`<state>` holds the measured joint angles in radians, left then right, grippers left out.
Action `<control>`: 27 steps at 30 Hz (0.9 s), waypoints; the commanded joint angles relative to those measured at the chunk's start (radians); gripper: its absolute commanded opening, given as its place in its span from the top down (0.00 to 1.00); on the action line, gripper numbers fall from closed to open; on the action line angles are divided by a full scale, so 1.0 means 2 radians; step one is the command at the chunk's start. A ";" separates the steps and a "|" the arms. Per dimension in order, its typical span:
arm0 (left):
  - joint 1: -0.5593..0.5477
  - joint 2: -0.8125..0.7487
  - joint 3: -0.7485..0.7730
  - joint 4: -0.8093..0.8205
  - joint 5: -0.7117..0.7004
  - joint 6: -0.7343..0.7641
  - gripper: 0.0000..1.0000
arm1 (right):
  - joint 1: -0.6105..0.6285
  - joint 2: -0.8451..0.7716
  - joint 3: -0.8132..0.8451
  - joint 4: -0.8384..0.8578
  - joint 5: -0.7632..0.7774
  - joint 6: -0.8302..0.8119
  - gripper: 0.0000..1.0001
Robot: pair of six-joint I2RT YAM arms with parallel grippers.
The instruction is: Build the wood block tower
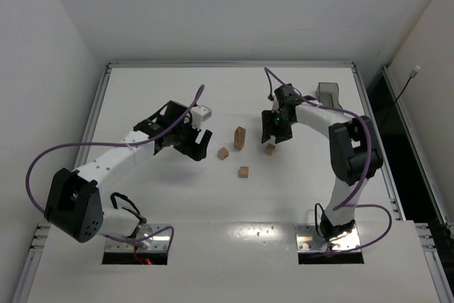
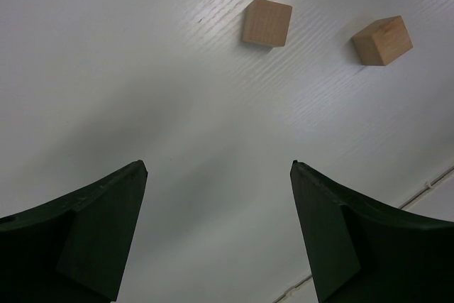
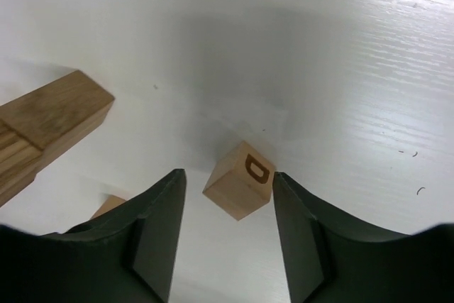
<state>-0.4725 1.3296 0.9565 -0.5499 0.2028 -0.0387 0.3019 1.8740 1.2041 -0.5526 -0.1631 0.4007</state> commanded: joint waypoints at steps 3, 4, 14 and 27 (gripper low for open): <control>-0.001 0.007 0.014 0.014 0.004 -0.005 0.21 | 0.011 -0.040 -0.005 0.005 -0.037 -0.075 0.45; -0.001 0.007 0.014 0.014 0.004 -0.005 0.21 | 0.011 -0.040 -0.005 0.005 -0.043 -0.094 0.44; -0.001 0.002 0.014 0.010 0.013 -0.001 0.21 | 0.012 -0.065 -0.036 -0.011 -0.077 -0.311 0.45; -0.001 0.007 0.014 0.010 0.018 -0.001 0.21 | 0.002 -0.029 -0.028 -0.001 -0.068 -0.339 0.52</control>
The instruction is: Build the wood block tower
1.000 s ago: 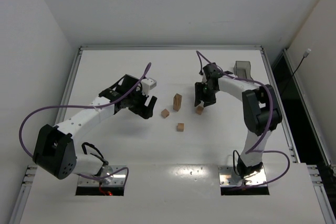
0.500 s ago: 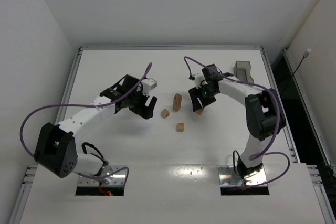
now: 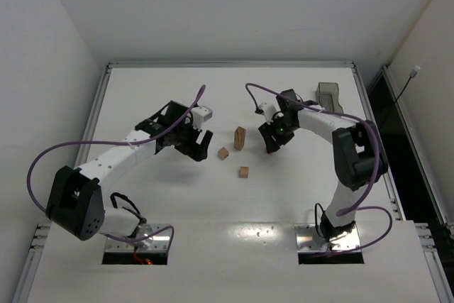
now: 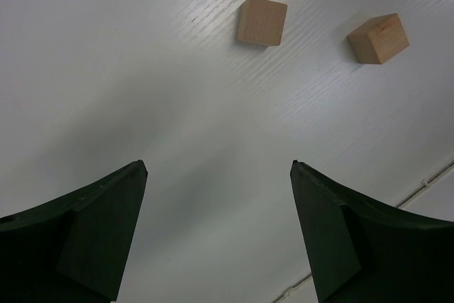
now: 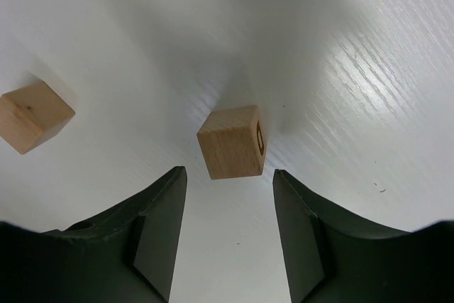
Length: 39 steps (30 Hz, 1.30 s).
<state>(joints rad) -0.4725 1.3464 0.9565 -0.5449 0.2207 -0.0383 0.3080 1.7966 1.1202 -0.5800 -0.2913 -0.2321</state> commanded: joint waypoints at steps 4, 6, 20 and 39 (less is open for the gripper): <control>-0.001 -0.001 0.014 0.007 0.009 -0.001 0.21 | -0.001 0.021 0.025 0.002 -0.015 -0.036 0.53; -0.001 -0.001 0.014 0.007 0.009 -0.001 0.21 | -0.001 0.025 0.030 0.002 -0.015 -0.043 0.53; -0.001 0.003 0.014 0.007 0.009 -0.001 0.21 | -0.001 0.034 0.049 -0.003 -0.015 -0.053 0.53; -0.001 0.003 0.010 0.012 0.009 -0.001 0.21 | -0.006 0.014 0.058 -0.044 -0.010 -0.068 1.00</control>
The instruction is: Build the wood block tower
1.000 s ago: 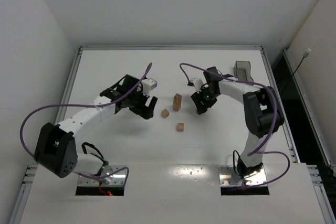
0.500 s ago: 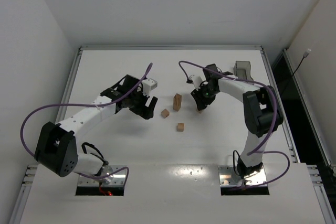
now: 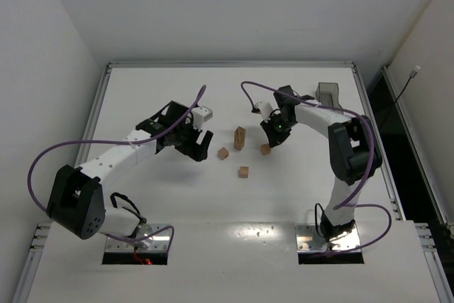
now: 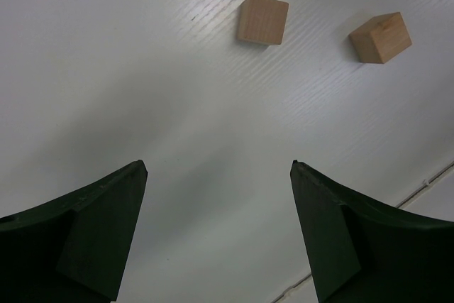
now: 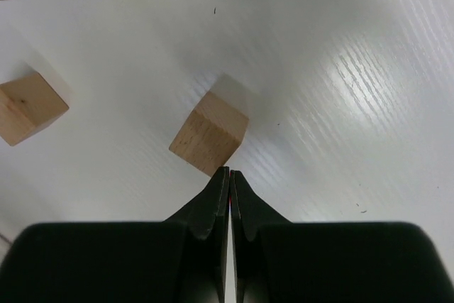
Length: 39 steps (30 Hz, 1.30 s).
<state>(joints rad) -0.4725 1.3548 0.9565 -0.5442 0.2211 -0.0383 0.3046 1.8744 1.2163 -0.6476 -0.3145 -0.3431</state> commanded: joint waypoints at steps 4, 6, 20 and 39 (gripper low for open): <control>-0.001 0.010 0.014 0.011 0.008 -0.001 0.21 | -0.004 -0.038 0.010 -0.020 0.006 -0.013 0.76; -0.001 0.010 0.014 0.011 0.008 -0.001 0.21 | 0.000 -0.038 0.010 -0.020 0.006 -0.007 0.56; -0.001 0.010 0.014 0.011 0.008 -0.001 0.21 | 0.024 -0.017 0.028 -0.008 -0.002 0.038 0.50; -0.001 0.001 0.014 0.011 0.004 -0.001 0.21 | 0.034 0.031 0.037 0.015 0.038 0.077 0.53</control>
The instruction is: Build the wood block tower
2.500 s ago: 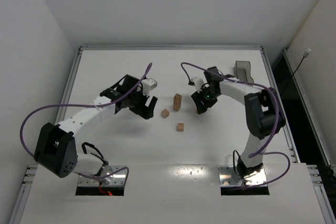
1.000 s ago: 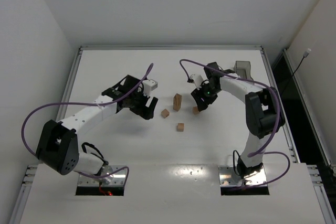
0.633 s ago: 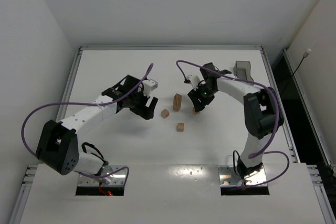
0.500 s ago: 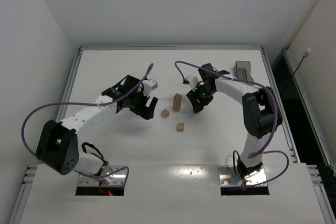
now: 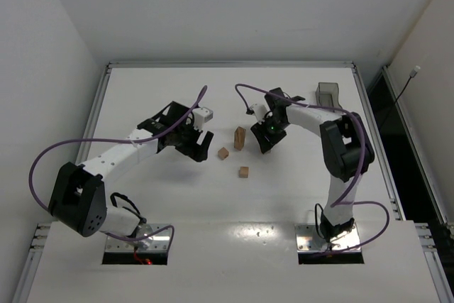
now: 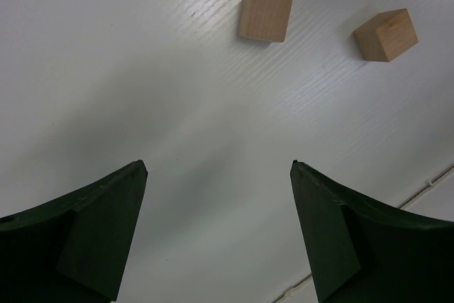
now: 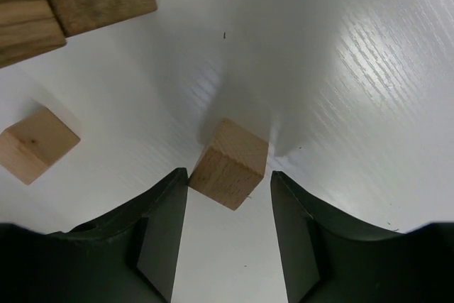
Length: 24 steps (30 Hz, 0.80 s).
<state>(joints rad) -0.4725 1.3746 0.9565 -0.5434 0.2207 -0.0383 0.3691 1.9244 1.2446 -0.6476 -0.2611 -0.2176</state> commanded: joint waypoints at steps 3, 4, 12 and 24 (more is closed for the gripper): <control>-0.001 -0.009 0.010 0.011 0.004 -0.001 0.21 | 0.002 0.010 0.027 0.015 0.016 0.024 0.57; -0.001 -0.009 0.010 0.011 0.004 -0.001 0.21 | 0.002 0.015 0.027 0.015 0.021 0.024 0.63; -0.001 -0.009 0.010 0.011 0.004 -0.001 0.21 | -0.003 0.009 0.027 0.015 0.025 0.034 1.00; -0.001 -0.014 0.005 0.011 -0.001 -0.001 0.21 | -0.033 -0.050 0.151 -0.128 0.026 -0.035 1.00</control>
<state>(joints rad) -0.4725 1.3746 0.9565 -0.5434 0.2199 -0.0383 0.3016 1.8782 1.4071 -0.7967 -0.2146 -0.2363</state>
